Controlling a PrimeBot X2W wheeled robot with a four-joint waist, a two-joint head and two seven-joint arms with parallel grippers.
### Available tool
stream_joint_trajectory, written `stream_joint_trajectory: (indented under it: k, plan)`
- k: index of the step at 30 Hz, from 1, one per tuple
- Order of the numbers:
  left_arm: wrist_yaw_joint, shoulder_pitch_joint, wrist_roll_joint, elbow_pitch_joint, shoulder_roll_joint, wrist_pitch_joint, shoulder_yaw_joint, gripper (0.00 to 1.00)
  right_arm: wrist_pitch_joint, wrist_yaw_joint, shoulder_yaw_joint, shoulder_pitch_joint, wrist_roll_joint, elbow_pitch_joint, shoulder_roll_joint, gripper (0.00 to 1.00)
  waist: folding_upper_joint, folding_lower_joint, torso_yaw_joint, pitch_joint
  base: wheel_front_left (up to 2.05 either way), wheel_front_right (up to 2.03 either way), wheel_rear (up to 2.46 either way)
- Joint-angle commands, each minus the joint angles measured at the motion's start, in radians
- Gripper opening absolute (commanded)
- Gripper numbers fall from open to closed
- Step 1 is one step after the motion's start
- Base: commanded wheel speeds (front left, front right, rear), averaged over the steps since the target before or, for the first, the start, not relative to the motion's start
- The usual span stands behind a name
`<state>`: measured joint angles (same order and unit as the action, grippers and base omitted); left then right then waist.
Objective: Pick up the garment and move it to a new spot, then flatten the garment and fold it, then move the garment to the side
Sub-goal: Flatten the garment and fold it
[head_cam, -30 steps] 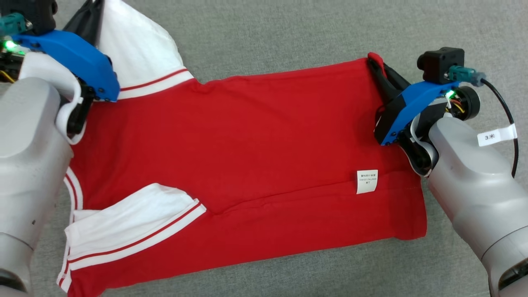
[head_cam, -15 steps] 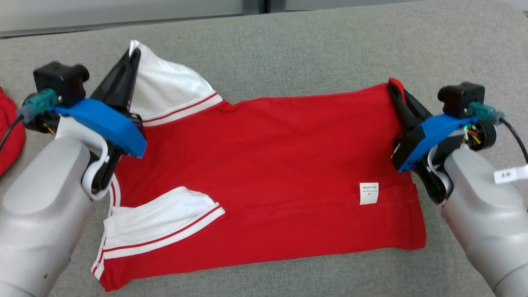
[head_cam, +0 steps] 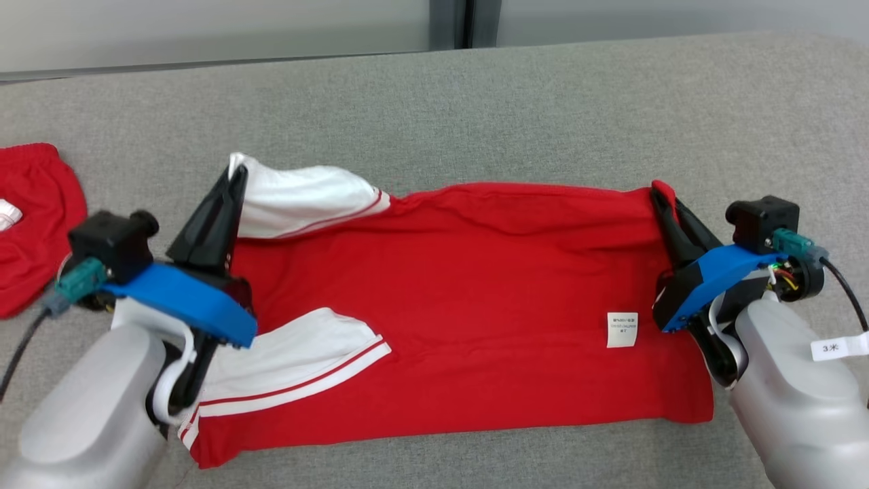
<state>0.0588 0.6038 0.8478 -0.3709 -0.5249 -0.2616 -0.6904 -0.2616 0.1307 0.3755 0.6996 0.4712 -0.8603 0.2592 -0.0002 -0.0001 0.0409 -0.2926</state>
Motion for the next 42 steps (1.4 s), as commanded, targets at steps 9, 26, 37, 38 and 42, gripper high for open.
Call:
stream_joint_trajectory:
  k: [9,26,37,38,42]
  plan:
    - [-0.036,-0.213,-0.026,0.081,0.017,-0.004,0.059,0.00,-0.004,0.000,-0.103,-0.135,-0.079,0.067,-0.031,0.00,0.0002,0.0001,-0.022,0.033,0.00,0.00,0.00]
    - [-0.042,-0.406,-0.162,0.030,0.126,-0.004,0.212,1.00,-0.004,0.000,-0.242,-0.351,-0.116,0.206,-0.085,1.00,0.0002,0.0001,-0.025,0.089,0.00,0.00,0.00]
    - [-0.019,-0.523,-0.418,0.158,0.280,-0.004,0.537,1.00,-0.004,0.000,-0.309,-0.416,-0.095,0.311,-0.078,1.00,0.0002,0.0001,-0.019,0.103,0.00,0.00,0.00]
    - [-0.018,-0.532,-0.444,0.177,0.297,-0.004,0.573,1.00,-0.004,0.000,-0.313,-0.413,-0.095,0.306,-0.076,1.00,0.0002,0.0001,-0.020,0.104,0.00,0.00,0.00]
    - [-0.004,-0.559,-0.564,0.247,0.371,-0.004,0.691,1.00,-0.004,0.000,-0.323,-0.386,-0.105,0.242,-0.077,1.00,0.0002,0.0001,-0.030,0.107,0.00,0.00,0.00]
